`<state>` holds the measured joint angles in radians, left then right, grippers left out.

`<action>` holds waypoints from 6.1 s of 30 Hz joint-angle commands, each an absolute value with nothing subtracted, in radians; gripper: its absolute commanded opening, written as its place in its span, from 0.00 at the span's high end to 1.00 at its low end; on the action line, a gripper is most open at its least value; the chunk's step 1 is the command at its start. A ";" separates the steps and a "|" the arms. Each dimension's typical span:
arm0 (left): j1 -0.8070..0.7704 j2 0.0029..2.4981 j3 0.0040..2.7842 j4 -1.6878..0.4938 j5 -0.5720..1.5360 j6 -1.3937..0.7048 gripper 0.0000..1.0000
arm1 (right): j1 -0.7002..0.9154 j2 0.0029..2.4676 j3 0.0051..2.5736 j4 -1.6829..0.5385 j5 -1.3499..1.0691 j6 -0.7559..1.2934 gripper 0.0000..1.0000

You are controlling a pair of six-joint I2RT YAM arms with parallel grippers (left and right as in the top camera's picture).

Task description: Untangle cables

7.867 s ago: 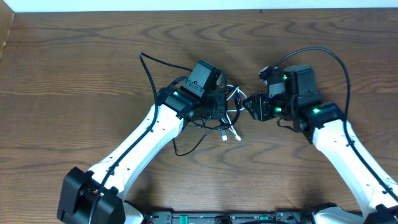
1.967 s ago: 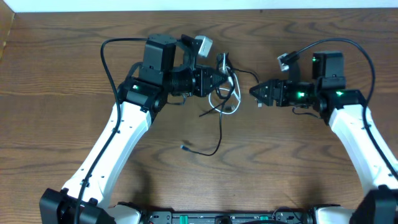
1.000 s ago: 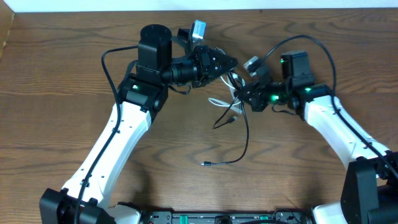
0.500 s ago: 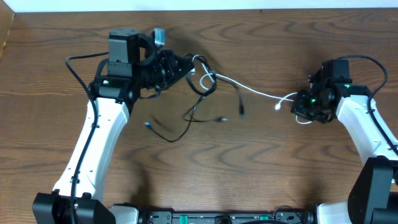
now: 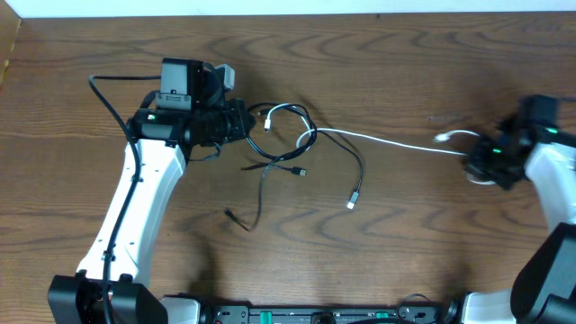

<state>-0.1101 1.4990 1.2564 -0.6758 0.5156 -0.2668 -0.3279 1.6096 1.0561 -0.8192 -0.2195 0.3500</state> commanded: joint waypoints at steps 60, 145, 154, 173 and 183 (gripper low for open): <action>0.120 1.575 1.266 -0.342 -0.466 -0.305 0.93 | -0.809 1.589 1.058 -0.817 -0.223 0.396 0.99; -0.271 1.161 1.274 -0.155 0.643 -0.981 0.92 | 0.408 1.636 1.319 -0.381 -0.644 0.152 0.99; -0.216 1.161 1.274 -0.298 0.507 -0.796 0.93 | 0.240 1.636 1.309 -0.790 0.037 0.554 0.99; -0.169 1.182 1.274 -0.474 0.485 -0.622 0.92 | 0.176 1.634 1.262 -0.763 -0.767 -0.096 0.09; -0.170 1.210 1.274 -0.520 0.542 -0.493 0.93 | 0.136 1.634 1.262 -0.725 -0.799 -0.054 0.08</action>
<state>-0.1726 1.2121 1.2564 -0.5217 0.5102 -0.5842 0.1574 1.6299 1.2625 -0.7296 -0.8188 -0.0799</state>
